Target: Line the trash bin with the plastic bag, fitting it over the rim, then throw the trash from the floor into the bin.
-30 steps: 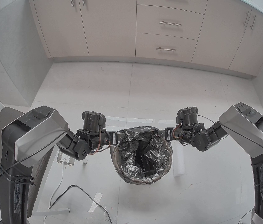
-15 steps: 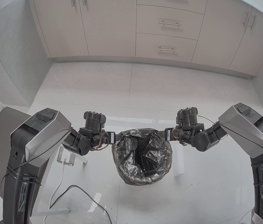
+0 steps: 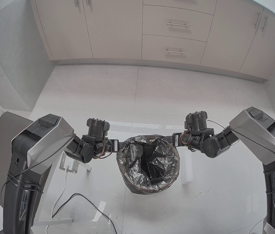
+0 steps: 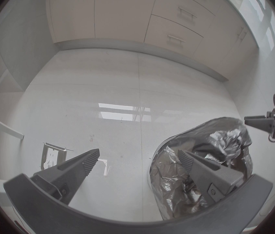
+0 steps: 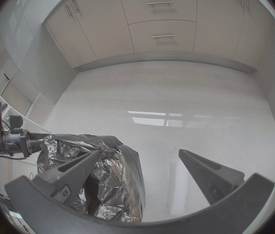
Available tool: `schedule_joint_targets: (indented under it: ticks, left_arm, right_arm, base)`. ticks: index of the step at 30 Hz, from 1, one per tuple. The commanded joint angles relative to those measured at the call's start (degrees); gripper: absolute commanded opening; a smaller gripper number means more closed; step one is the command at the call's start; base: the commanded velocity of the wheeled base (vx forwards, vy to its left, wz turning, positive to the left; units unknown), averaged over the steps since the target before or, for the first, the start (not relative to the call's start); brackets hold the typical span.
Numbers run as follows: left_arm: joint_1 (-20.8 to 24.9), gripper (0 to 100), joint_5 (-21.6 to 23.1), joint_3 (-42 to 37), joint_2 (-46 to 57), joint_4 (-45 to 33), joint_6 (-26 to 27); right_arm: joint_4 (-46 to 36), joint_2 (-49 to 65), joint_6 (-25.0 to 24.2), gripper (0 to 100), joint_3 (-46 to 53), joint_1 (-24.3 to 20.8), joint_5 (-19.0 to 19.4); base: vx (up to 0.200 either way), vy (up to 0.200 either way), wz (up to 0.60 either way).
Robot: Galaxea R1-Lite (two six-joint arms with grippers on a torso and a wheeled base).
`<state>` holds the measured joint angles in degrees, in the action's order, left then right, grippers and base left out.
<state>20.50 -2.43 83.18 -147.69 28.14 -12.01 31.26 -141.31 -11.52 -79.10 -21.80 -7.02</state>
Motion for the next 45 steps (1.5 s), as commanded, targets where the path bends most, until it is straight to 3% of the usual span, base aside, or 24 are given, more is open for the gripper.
schedule_joint_targets:
  ticks: [1,10,34,45]
  left_arm:
    - [0.5,100,0.1,-3.8,7.1,0.2,-3.0]
    - [4.0,100,0.6,-12.5,11.6,3.9,-4.4]
    - [5.4,100,-0.2,-10.8,1.1,5.3,-1.2]
    - [5.4,100,-3.0,-10.1,-1.5,7.4,2.7]
  right_arm:
    - [0.0,1.7,0.1,100,0.9,-0.6,0.0]
    - [0.0,-0.1,0.4,100,0.9,-1.6,0.0]
    - [0.0,-4.1,0.8,100,0.1,-1.1,-0.4]
    - [0.0,-5.2,0.9,100,-0.1,-0.7,-0.6]
  base:
    - [0.0,0.0,0.0]
    - [0.0,0.0,0.0]
    - [0.0,0.0,0.0]
    - [0.0,0.0,0.0]
